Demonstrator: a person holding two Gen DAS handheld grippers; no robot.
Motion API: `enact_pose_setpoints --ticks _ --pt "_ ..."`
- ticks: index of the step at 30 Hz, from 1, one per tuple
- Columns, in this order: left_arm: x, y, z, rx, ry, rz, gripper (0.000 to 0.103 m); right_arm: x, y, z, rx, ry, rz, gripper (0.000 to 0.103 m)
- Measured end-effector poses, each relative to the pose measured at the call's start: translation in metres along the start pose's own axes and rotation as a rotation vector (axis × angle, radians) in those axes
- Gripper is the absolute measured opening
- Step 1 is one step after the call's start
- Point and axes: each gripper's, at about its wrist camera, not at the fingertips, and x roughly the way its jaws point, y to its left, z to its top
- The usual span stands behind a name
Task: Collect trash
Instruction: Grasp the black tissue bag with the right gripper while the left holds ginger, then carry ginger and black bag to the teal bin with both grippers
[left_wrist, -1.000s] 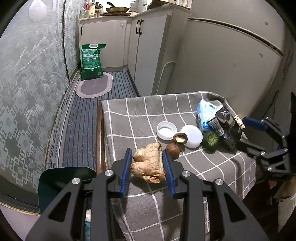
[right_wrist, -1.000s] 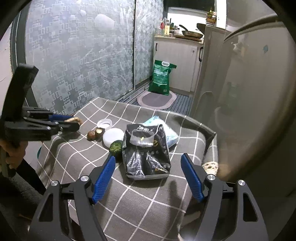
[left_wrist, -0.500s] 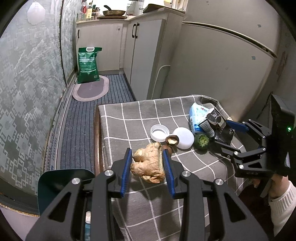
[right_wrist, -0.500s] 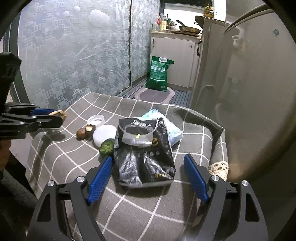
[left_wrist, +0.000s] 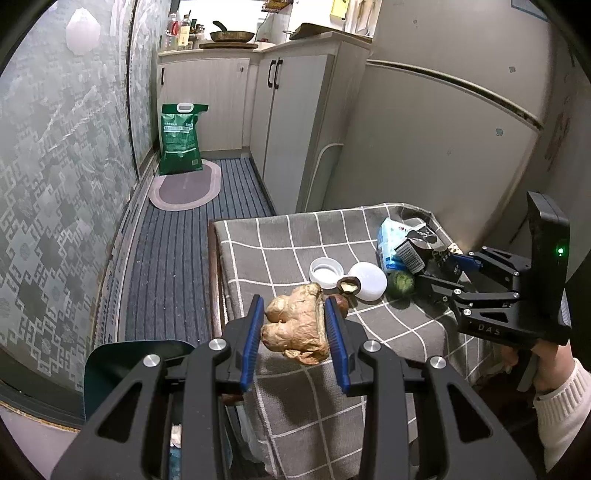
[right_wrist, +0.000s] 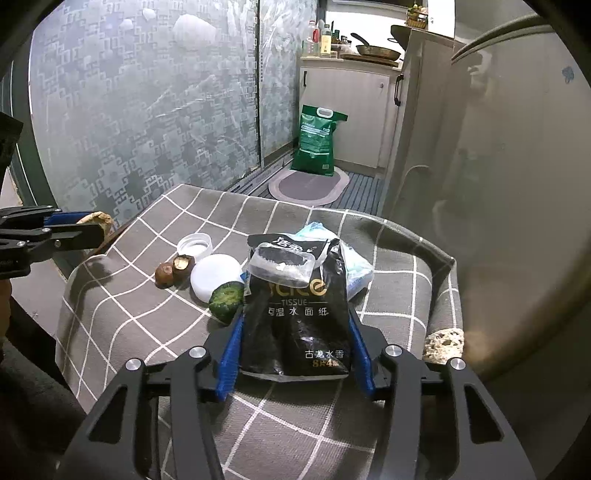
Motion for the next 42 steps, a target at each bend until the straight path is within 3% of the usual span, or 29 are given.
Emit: enact_pose_setpoints --ticks 5,11,26,42 --pt "-0.009 0.003 0.003 -0.003 -0.025 -0.002 0.036 -0.009 -0.002 0.007 0.034 -0.026 0.000 0.051" --pt "-0.023 0.010 0.004 -0.012 -0.059 0.004 0.036 -0.015 0.000 0.017 0.093 -0.063 0.066 0.051" --pt "-0.046 0.053 -0.007 -0.073 -0.084 0.053 0.036 -0.011 0.060 0.049 0.044 -0.088 0.209 0.051" --pt "-0.055 0.114 -0.036 -0.146 -0.019 0.151 0.036 0.010 0.124 0.071 -0.027 -0.075 0.294 0.051"
